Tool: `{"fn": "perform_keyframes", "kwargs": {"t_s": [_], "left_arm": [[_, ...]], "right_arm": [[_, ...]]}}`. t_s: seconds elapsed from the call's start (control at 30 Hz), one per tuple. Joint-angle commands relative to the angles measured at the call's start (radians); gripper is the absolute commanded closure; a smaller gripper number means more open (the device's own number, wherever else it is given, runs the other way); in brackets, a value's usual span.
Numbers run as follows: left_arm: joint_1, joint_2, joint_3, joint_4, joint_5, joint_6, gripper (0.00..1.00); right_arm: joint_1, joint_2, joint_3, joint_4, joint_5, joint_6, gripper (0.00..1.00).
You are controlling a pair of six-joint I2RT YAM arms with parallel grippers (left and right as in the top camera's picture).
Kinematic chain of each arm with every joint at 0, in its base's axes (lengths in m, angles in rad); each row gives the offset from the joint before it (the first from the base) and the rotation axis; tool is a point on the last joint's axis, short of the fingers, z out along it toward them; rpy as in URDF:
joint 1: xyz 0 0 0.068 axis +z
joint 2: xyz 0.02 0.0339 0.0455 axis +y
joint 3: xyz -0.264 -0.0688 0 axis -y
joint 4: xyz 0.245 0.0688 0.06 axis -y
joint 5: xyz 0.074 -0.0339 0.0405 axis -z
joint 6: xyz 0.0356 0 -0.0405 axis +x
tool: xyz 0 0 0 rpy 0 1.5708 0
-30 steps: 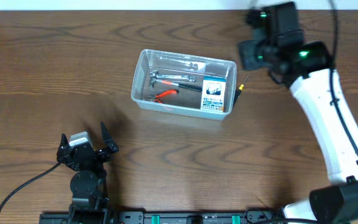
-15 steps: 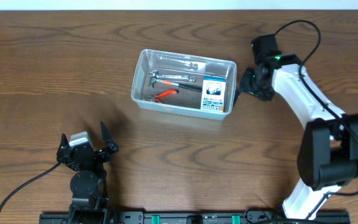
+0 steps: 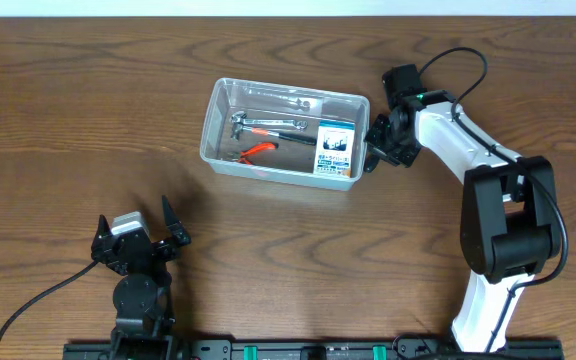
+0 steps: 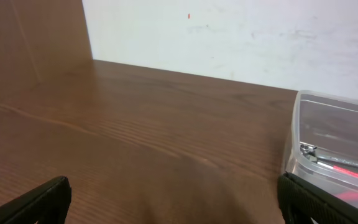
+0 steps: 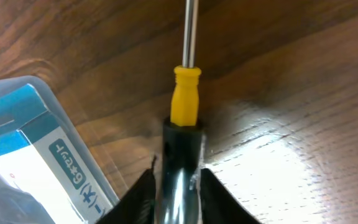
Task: Pack container
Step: 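Grasp the yellow-black screwdriver with the right gripper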
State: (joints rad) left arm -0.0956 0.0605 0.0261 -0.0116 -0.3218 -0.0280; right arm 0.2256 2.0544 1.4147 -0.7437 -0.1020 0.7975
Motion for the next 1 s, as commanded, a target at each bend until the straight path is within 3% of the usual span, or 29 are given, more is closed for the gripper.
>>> {"fn": "perform_keyframes", "kwargs": {"t_s": [0.0, 0.1, 0.4, 0.67, 0.73, 0.83, 0.97], "left_arm": [[-0.003, -0.004, -0.022, -0.029, -0.02, 0.002, 0.02], [-0.003, -0.004, -0.022, -0.029, -0.02, 0.002, 0.02], [-0.003, -0.004, -0.022, -0.029, -0.02, 0.002, 0.02], [-0.003, -0.004, -0.022, -0.029, -0.019, 0.002, 0.02], [-0.003, -0.004, -0.022, -0.029, -0.02, 0.002, 0.02], [-0.003, -0.004, -0.022, -0.029, -0.02, 0.002, 0.02], [-0.003, -0.004, -0.022, -0.029, -0.019, 0.002, 0.02]], "right_arm": [[0.011, 0.061, -0.017, -0.012, 0.031, 0.017, 0.82], [-0.003, 0.052, -0.017, -0.02, 0.019, -0.006, 0.99], [-0.07, -0.119, -0.015, -0.052, 0.114, -0.139, 0.98], [-0.055, -0.198, -0.016, -0.09, 0.156, -0.186, 0.85], [-0.042, -0.186, -0.016, -0.104, 0.156, -0.186, 0.75], [-0.028, -0.174, -0.016, -0.119, 0.159, -0.215, 0.5], [-0.028, -0.165, -0.017, -0.136, 0.184, -0.232, 0.42]]}}
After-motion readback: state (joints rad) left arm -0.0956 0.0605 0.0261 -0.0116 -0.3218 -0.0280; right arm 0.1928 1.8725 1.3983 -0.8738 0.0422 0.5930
